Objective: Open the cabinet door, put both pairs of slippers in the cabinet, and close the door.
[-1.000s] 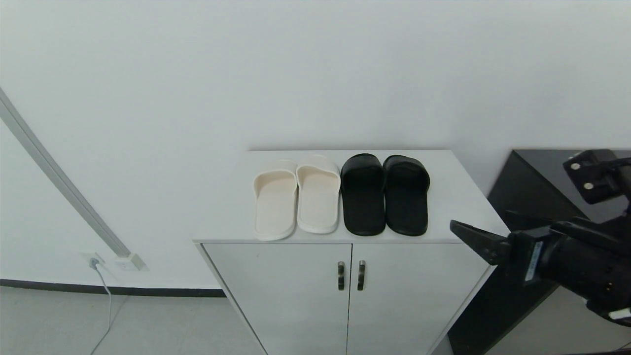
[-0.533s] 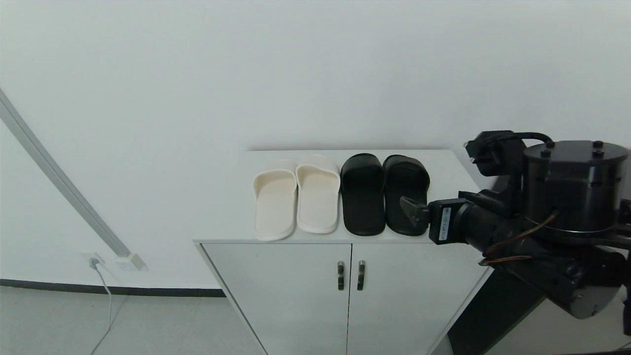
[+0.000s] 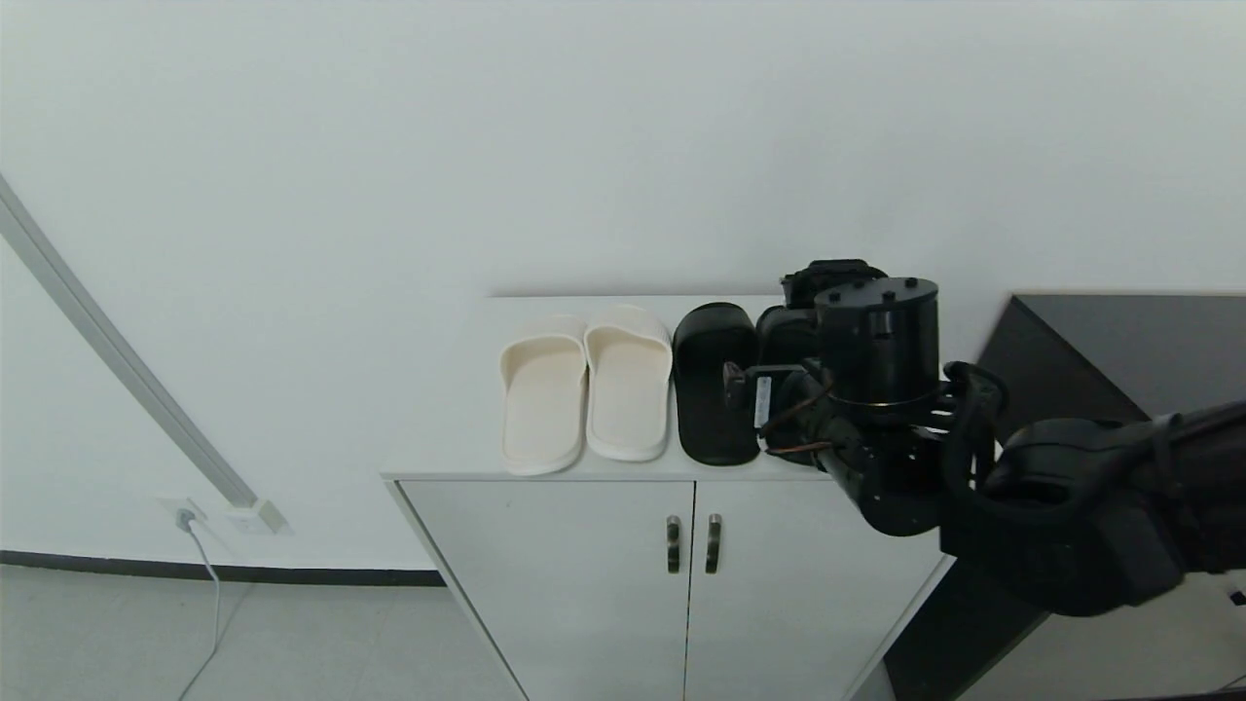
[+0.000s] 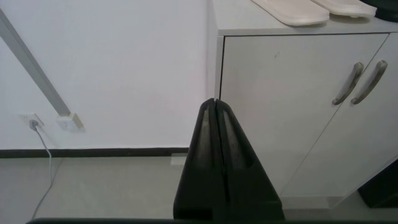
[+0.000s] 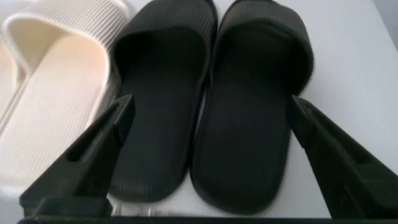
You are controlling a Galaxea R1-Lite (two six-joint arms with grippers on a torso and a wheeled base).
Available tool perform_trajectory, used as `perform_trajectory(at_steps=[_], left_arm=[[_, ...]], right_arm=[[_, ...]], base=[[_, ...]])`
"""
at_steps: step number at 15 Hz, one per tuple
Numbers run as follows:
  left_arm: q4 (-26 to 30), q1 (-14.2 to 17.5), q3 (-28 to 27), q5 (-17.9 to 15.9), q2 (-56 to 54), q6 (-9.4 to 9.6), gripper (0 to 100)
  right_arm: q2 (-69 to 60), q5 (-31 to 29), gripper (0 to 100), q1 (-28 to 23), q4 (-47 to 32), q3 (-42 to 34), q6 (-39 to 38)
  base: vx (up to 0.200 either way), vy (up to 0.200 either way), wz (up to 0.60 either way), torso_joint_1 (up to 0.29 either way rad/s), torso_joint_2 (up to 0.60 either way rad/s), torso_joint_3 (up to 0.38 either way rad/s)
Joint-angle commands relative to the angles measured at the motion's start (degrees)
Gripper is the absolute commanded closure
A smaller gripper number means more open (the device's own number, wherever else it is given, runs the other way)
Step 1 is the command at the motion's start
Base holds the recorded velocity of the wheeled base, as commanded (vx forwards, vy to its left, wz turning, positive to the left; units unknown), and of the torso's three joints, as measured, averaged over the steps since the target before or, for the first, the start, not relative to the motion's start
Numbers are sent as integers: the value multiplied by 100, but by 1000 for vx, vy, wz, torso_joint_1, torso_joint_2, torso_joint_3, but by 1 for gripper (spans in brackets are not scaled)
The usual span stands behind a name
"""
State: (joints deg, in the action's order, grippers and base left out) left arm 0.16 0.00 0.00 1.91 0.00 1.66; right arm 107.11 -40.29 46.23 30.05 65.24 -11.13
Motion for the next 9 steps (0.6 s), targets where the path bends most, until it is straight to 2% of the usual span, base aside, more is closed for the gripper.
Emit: perform_trajectory(at_steps=[1, 9], left_arm=[[2, 0, 0, 2, 0, 1, 100], [2, 0, 0, 2, 0, -8, 100]], right_arm=[[557, -67, 0, -96, 54, 357, 23], [1550, 74, 0, -703, 45, 1667, 225]], base=[[0, 0, 0, 0, 0, 0], [0, 0, 0, 0, 0, 0]])
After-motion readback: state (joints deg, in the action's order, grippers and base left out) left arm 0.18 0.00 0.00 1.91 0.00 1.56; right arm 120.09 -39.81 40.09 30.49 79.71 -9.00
